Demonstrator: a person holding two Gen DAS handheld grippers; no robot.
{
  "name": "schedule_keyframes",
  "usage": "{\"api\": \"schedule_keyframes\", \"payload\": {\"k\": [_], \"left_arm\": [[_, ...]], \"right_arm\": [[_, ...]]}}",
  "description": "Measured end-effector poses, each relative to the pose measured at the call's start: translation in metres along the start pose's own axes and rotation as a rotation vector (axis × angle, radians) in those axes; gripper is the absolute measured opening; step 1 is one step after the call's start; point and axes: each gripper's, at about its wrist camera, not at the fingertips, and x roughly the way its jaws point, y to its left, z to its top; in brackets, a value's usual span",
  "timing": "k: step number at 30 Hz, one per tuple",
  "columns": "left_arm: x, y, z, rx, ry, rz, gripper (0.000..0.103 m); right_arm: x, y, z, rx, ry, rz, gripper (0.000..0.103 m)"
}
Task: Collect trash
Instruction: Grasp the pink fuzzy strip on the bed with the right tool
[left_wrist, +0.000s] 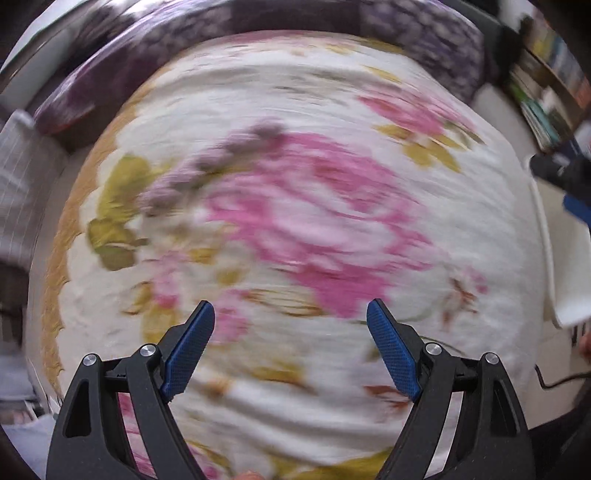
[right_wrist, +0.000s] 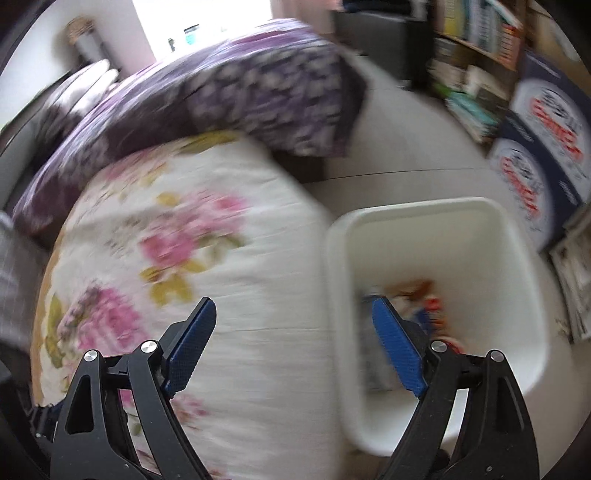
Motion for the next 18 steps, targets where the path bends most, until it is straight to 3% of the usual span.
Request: {"api": "schedule_keyframes", "payload": {"k": [4, 11, 15, 18], "left_arm": [[-0.003, 0.048, 0.005, -0.089, 0.006, 0.049, 0.082], [-0.025, 0.133, 0.011, -0.301, 0.003, 0.03, 0.082], [-0.042, 0.175, 0.014, -0.407, -0.045, 0.014, 0.082], [-0.055, 0.199, 0.015, -0.482, -0.086, -0.016, 0.082]], "right_arm": [[0.025, 0.062, -0.001, -0.062, 0.051, 0.047, 0.083], [0.056, 0.157, -0.003, -0.147, 0.113, 0.107, 0.083], [0.074, 0.198, -0.003, -0.074, 0.155, 0.134, 0.083], [0.089, 0.223, -0.008, 0.003, 0.168, 0.074, 0.087]]}}
